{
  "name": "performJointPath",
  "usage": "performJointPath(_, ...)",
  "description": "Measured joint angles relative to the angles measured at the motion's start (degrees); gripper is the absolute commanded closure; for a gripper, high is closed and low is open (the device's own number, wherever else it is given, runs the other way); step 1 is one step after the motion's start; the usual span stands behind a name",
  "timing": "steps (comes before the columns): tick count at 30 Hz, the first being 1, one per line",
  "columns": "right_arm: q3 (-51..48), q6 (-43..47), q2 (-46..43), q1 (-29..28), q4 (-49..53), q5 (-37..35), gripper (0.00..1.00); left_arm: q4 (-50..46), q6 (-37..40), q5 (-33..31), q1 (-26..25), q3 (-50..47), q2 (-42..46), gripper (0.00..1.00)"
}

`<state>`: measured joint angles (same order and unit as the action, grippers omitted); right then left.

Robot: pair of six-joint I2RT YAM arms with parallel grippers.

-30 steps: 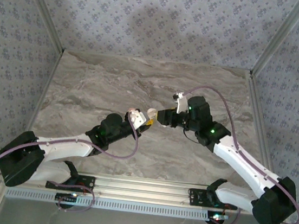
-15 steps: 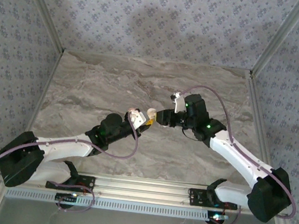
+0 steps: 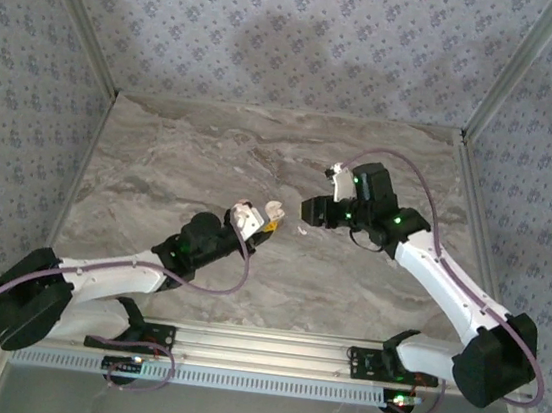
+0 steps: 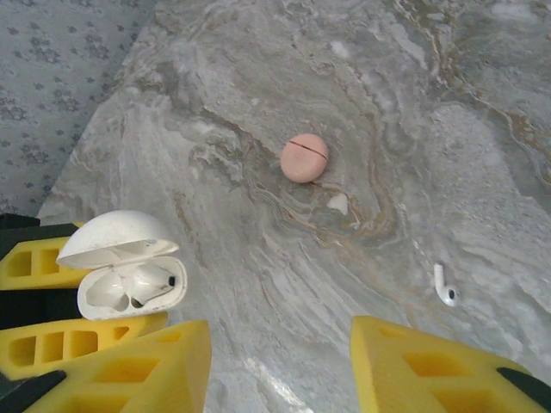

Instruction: Insert the wireless bluetooth earbuds into the charging case

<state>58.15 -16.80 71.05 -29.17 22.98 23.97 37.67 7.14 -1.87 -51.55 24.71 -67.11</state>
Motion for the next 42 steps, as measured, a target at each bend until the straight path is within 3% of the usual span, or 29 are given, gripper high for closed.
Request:
performJointPath(7, 7.72, 7.15, 10.97, 1.33, 12.90, -0.68, 0.55, -3.15, -2.91, -3.85, 0.00, -4.66, 3.34, 0.89)
performJointPath(17, 18.47, 16.46, 26.32, 1.33, 25.53, -8.22, 0.57, -6.03, -6.25, -8.98, 0.00, -6.32, 4.46, 0.89)
performJointPath(29, 25.90, 18.62, 39.32, 0.74, 27.89, -9.64, 0.58, -6.69, -7.26, -11.04, 0.07, -7.06, 6.01, 0.89)
performJointPath(42, 32.52, 19.87, 47.71, 0.52, 27.96, -9.01, 0.60, -7.74, -7.26, -11.06, 0.92, -7.30, 7.48, 0.89)
